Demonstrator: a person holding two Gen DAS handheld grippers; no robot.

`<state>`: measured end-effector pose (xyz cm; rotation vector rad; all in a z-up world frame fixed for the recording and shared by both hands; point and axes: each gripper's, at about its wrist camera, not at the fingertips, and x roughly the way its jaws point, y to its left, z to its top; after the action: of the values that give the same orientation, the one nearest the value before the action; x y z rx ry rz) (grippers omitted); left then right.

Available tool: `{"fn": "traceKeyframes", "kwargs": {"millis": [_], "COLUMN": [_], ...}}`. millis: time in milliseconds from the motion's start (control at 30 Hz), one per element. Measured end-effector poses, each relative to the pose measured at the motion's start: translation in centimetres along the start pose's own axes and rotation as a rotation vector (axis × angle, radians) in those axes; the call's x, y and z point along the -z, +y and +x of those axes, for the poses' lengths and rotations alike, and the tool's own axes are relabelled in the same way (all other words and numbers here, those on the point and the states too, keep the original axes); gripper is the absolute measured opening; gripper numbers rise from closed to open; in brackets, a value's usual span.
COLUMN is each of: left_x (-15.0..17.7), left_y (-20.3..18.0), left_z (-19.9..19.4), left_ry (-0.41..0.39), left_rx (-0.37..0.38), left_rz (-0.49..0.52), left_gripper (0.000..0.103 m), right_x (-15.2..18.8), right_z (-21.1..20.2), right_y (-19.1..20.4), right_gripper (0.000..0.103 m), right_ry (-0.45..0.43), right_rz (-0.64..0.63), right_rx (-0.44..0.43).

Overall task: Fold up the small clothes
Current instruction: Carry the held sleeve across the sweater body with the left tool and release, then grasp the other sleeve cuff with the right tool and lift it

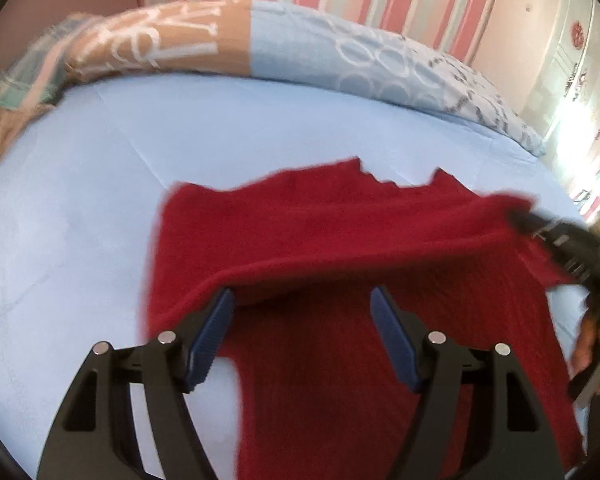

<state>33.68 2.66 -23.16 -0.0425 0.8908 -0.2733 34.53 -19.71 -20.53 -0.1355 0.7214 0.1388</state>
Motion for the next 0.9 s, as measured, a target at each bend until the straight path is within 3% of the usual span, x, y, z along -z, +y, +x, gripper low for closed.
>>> {"fn": "traceKeyframes", "kwargs": {"millis": [67, 200, 300, 433, 567, 633, 667, 700, 767, 900], "left_x": [-0.2, -0.9, -1.3, -0.6, -0.2, 0.2, 0.4, 0.6, 0.8, 0.3], "left_y": [0.3, 0.9, 0.9, 1.7, 1.5, 1.6, 1.8, 2.0, 2.2, 1.5], "left_z": [0.0, 0.8, 2.9, 6.9, 6.4, 6.1, 6.1, 6.0, 5.6, 4.1], "left_ry": [0.001, 0.011, 0.07, 0.197, 0.17, 0.154, 0.15, 0.145, 0.136, 0.087], "left_rx": [0.003, 0.036, 0.004, -0.053, -0.086, -0.105, -0.103, -0.098, -0.094, -0.134], "left_rz": [-0.004, -0.043, -0.019, -0.007, 0.015, 0.026, 0.018, 0.01, 0.004, 0.052], "left_gripper": [0.072, 0.072, 0.072, 0.066, 0.068, 0.068, 0.068, 0.068, 0.068, 0.068], "right_x": [0.4, 4.0, 5.6, 5.6, 3.7, 3.7, 4.2, 4.9, 5.8, 5.8], "right_z": [-0.4, 3.2, 4.2, 3.4, 1.5, 2.9, 4.6, 6.0, 6.6, 3.1], "right_y": [-1.1, -5.2, -7.0, -7.0, -6.1, -6.8, -7.5, -8.2, -9.2, -10.6], "right_gripper": [0.013, 0.013, 0.013, 0.013, 0.013, 0.013, 0.014, 0.017, 0.026, 0.047], "right_ry": [-0.014, 0.147, 0.193, 0.144, 0.013, 0.071, 0.144, 0.213, 0.259, 0.205], "right_rz": [-0.034, 0.039, 0.099, 0.093, 0.027, 0.046, 0.071, 0.103, 0.156, 0.279], "right_rx": [0.081, 0.129, 0.135, 0.145, 0.168, 0.16, 0.141, 0.124, 0.115, 0.087]}}
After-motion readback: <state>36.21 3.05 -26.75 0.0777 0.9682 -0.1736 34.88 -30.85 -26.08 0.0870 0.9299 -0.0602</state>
